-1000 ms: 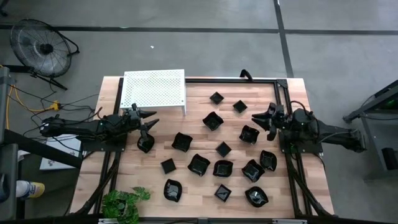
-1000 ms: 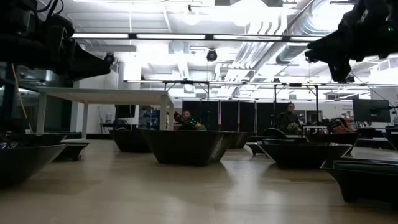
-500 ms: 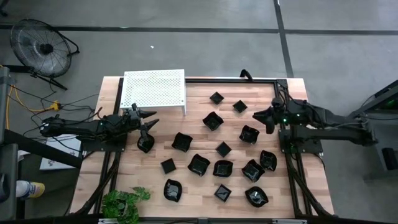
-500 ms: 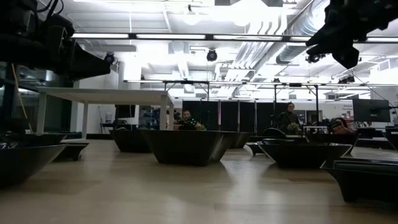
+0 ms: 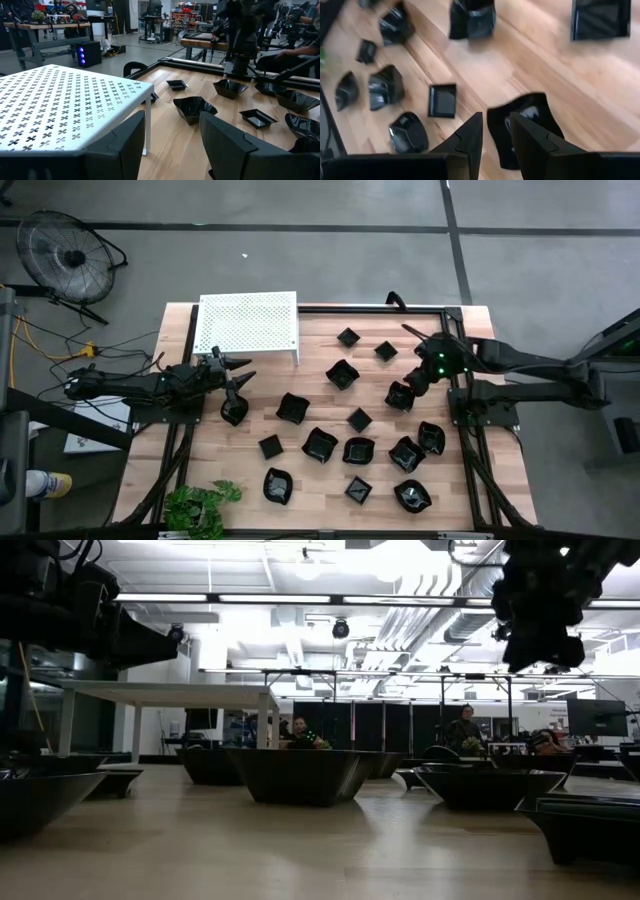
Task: Pick & Place Mini shaped plates
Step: Put the black distorted square plate on the shelf
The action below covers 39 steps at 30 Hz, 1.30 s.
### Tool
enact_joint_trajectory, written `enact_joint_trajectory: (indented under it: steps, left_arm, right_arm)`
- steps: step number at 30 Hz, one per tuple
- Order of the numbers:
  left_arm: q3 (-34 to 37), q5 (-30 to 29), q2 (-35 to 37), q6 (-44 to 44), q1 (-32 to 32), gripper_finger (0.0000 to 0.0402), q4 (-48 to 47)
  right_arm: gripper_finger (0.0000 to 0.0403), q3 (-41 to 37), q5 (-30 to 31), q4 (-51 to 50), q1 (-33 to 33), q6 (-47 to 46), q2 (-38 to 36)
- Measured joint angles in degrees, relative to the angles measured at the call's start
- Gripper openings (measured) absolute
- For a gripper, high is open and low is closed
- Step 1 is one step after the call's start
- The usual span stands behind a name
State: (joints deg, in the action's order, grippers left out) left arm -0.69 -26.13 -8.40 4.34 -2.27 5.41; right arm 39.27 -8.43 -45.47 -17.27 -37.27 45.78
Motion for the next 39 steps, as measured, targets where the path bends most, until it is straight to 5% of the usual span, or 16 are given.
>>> enact_joint_trajectory:
  steps: [6, 13, 26, 39]
  left_arm:
    - [0.0, -0.02, 0.0, 0.02, 0.0, 0.0186, 0.01]
    - [0.0, -0.02, -0.01, 0.01, -0.01, 0.0186, 0.0]
    - [0.0, -0.01, 0.01, 0.0, -0.01, 0.0186, 0.01]
    - [0.0, -0.02, 0.01, 0.0, 0.0, 0.0186, 0.0]
  right_arm:
    - [0.0094, 0.0, 0.01, -2.35, -1.73, 1.13, 3.43]
    - [0.0094, 0.0, 7.02, -11.61, -1.83, -5.07, 5.75]
    - [0.0095, 0.0, 13.32, -17.51, 8.53, -27.99, 5.54]
    - [0.0095, -4.96, 14.14, -11.7, 17.56, -49.75, 5.6]
